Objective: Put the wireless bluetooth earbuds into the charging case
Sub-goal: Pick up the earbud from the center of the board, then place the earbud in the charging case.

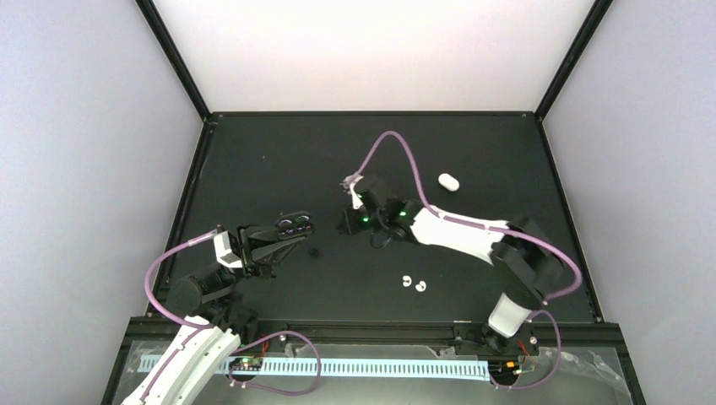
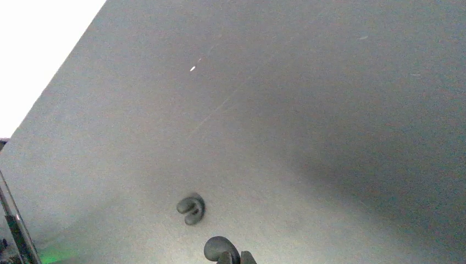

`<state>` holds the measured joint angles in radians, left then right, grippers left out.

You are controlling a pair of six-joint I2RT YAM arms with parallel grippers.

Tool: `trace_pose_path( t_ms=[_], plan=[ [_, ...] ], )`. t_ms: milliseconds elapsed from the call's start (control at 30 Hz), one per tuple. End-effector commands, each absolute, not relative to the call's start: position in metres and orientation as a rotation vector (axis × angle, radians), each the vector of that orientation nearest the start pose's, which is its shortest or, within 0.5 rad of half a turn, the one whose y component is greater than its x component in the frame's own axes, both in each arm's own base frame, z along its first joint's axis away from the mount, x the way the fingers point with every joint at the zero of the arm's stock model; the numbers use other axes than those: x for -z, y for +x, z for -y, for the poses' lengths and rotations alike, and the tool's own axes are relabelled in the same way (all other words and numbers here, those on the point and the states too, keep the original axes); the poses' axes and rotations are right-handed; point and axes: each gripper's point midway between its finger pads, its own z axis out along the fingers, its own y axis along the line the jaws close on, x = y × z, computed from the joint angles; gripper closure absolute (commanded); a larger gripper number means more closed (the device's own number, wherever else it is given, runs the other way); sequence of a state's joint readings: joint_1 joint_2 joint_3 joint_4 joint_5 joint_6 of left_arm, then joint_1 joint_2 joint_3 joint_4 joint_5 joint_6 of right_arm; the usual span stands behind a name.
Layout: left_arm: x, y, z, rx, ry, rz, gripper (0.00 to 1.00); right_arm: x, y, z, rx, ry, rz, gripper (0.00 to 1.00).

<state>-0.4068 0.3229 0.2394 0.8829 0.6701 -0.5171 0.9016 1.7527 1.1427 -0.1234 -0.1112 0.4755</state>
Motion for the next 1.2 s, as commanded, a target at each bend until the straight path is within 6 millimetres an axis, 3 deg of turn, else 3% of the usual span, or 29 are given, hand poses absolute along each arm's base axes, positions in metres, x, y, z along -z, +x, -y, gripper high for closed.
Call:
trace_pose_path(
  t_ms=[0,100,267,467,600,767,867,1033,1167],
  plan=[
    [-0.394,0.107,0.16,1.073,0.628,-0.798,0.98,-0.149,0.295,-0.329,-0.748,-0.37,-2.337,0.99],
    [-0.395,0.107,0.164,1.08,0.651,-0.808,0.98,-0.193,0.284,-0.283,-0.698,-0.317,-2.246,0.99],
    [-0.4,0.107,0.179,1.17,0.729,-0.83,0.98,-0.274,0.255,-0.222,-0.581,-0.33,-2.065,0.99],
    [-0.404,0.108,0.207,1.286,0.824,-0.846,0.98,-0.371,0.21,-0.185,-0.59,-0.452,-1.855,0.99],
    [-0.421,0.101,0.224,1.29,0.917,-0.809,0.98,-0.424,0.19,-0.167,-0.551,-0.52,-1.739,0.99],
    [-0.436,0.105,0.226,1.323,0.891,-0.756,0.98,-0.462,0.183,-0.161,-0.476,-0.594,-1.641,0.99],
    [-0.436,0.109,0.228,1.385,0.859,-0.749,0.98,-0.482,0.185,-0.168,-0.427,-0.632,-1.573,0.99],
    [-0.423,0.117,0.234,1.422,0.836,-0.793,0.99,-0.51,0.179,-0.209,-0.456,-0.719,-1.448,0.99],
    [-0.413,0.117,0.233,1.399,0.827,-0.827,0.98,-0.512,0.162,-0.24,-0.485,-0.814,-1.374,0.99]
  ],
)
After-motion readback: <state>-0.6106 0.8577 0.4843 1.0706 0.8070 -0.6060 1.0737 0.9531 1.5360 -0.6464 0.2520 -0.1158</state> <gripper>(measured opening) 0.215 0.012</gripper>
